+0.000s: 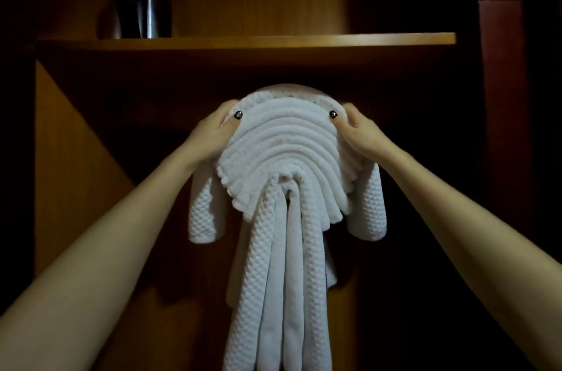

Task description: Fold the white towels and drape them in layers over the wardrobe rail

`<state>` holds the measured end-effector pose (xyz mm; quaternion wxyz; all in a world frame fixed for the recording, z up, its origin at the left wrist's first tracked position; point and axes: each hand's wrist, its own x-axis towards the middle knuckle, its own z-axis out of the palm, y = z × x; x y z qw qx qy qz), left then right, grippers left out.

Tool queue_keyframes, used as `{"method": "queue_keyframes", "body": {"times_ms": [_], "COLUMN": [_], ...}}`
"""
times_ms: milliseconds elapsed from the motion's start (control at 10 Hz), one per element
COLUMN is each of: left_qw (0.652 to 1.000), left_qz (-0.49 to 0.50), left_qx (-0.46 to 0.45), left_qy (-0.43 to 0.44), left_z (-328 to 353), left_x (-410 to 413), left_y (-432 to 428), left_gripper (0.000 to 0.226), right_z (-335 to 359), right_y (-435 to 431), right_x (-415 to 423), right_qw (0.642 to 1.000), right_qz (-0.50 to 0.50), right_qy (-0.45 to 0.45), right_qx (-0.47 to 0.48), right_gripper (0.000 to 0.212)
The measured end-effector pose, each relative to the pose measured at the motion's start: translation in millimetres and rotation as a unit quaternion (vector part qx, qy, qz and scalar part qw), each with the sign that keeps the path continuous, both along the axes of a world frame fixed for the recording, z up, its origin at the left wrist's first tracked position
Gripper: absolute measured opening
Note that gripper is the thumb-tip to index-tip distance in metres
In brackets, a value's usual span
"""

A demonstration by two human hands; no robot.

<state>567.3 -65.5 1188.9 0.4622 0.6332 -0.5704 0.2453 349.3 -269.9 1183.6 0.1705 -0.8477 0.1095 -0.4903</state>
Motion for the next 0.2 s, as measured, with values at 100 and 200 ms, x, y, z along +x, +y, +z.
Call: {"method": "queue_keyframes", "body": {"times_ms": [100,200], "left_qw": [0.998,0.992], "left_qz": [0.053,0.11], "left_qx": [-0.008,-0.014], "left_qy": [-0.036,-0.053], "left_z": [-3.3,-19.6], "left_x": [-7.7,-18.1], "left_y": [9.7,22.7], "left_gripper": [0.05,0.051], "right_z": [-14.4,-32.7], "right_y": [9.8,23.2], "right_x": [-20.1,-32.9], "right_qw": [0.999,0.998], "right_qz": [-0.032,-0.065], "right_qy": [0.015,0.02], "right_qx": [0.017,-0.011], "right_gripper": [0.053,0.063]}}
